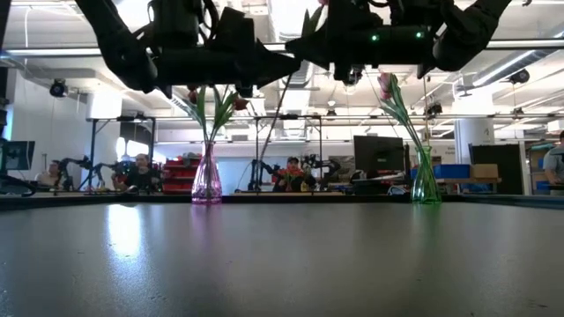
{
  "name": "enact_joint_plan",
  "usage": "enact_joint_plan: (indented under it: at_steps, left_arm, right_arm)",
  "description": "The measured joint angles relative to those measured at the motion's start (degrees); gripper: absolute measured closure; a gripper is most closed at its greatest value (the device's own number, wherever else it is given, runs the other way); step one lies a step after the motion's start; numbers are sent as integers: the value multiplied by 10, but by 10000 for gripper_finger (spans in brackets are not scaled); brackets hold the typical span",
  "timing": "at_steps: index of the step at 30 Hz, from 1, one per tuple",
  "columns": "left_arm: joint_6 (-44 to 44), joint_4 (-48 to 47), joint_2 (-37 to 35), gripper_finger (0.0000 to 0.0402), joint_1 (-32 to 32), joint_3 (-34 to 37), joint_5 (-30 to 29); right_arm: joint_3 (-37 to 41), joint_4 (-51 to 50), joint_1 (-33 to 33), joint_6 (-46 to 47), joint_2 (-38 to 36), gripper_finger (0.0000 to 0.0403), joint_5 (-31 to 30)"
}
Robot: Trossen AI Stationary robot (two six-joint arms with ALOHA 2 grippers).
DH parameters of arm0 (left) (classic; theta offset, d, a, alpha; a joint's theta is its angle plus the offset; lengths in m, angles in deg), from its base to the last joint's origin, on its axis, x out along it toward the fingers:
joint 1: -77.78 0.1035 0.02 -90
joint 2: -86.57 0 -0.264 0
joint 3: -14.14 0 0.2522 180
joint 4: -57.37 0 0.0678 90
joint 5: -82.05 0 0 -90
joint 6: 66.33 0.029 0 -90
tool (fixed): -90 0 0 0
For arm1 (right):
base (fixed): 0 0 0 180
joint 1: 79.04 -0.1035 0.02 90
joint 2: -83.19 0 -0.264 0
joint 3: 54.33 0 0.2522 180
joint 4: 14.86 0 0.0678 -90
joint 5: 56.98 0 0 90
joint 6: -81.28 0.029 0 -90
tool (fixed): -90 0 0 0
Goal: Sort flowers into vase by color
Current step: Put the pink flower into the green vase
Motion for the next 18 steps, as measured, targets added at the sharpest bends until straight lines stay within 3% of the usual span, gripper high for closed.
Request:
enact_joint_plan:
  at_steps: [5,10,18]
  left_arm:
    - [7,5,-3,323,1,17,-3]
    - [7,48,-3,275,3,68,-4]
    - [0,154,-3,230,3,165,-4]
  right_arm:
    - [0,-43,0,-22,-44,392,-9]
    - [0,-151,0,-56,-131,393,-69]
    - [0,-324,16,-117,-300,394,-270]
